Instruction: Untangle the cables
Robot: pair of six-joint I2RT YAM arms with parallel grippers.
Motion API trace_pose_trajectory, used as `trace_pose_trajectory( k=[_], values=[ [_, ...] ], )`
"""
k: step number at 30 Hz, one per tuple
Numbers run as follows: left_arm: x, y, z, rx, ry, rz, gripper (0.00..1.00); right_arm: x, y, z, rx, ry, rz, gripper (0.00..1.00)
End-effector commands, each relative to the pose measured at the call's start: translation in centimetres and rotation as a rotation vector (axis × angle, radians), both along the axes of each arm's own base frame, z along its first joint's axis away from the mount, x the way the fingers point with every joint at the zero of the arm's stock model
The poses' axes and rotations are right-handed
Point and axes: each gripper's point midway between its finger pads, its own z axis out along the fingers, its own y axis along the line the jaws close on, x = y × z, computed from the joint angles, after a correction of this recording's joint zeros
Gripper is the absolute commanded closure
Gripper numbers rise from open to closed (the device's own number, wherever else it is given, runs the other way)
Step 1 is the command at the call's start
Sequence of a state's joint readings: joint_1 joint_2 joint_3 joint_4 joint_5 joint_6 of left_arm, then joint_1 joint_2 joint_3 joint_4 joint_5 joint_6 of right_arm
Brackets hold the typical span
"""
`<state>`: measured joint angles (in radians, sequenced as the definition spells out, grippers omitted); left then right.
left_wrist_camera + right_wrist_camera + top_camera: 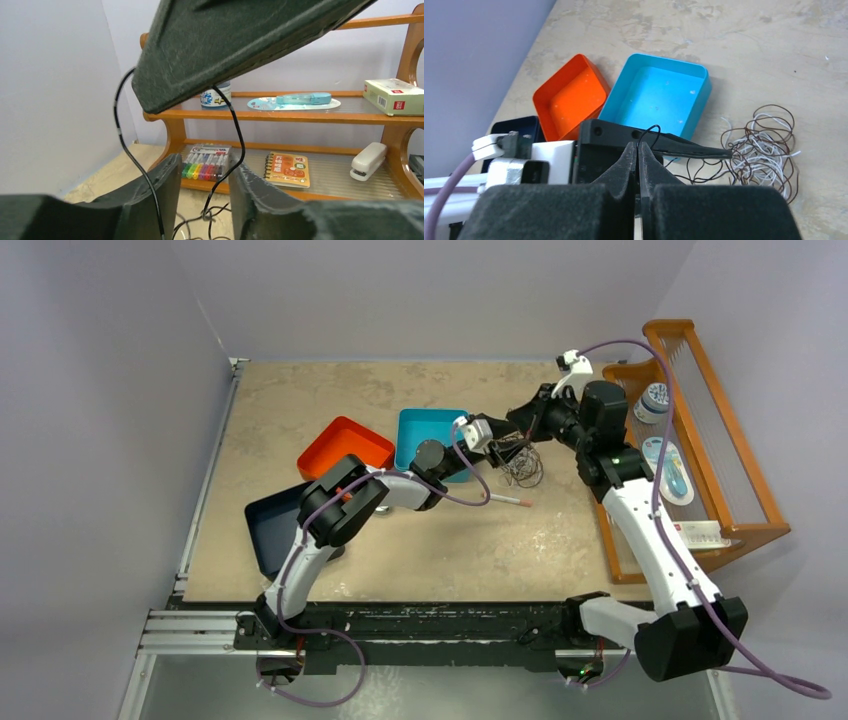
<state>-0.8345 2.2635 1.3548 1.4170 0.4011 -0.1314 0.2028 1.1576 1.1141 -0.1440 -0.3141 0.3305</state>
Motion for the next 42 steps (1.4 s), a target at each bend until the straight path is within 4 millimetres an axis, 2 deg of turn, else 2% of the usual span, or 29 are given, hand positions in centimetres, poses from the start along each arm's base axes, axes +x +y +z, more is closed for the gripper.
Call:
trace_pose_trajectory(
  k=[1, 6, 8, 19, 28, 35, 42],
  values=[
    [-1.0, -0.6, 2.2, -0.057, -0.028, -0.052, 0.67, -1.3, 1.6, 6.6, 0.092, -0.155, 0.091, 1.00],
    [-1.2, -0.5, 1.4, -0.053, -0.001, -0.059, 0.88, -2.4, 1.5, 10.0, 0.112, -0.241, 0.100, 1.00],
    [-1.3, -0.4, 1.1, -0.052, 0.013, -0.066, 0.91, -2.7, 1.2, 11.3, 0.110, -0.273, 0.090, 1.00],
    [-2.0, -0.5, -1.1, -0.041, 0.064, -0.089, 0.95, -5.1, -0.4, 19.1, 0.106, -0.491, 0.038, 1.00],
    [-2.5, -0.6, -3.3, -0.018, 0.107, -0.105, 0.95, -7.1, -1.1, 23.9, 0.129, -0.641, 0.023, 1.00],
    [-3.0, -0.4, -5.0, 0.009, 0.137, -0.111, 0.92, -7.8, -2.5, 26.1, 0.117, -0.717, -0.050, 1.00],
    [-3.1, 0.1, -6.3, 0.023, 0.162, -0.099, 0.92, -8.4, -3.6, 27.4, 0.114, -0.763, -0.108, 1.00]
  ],
)
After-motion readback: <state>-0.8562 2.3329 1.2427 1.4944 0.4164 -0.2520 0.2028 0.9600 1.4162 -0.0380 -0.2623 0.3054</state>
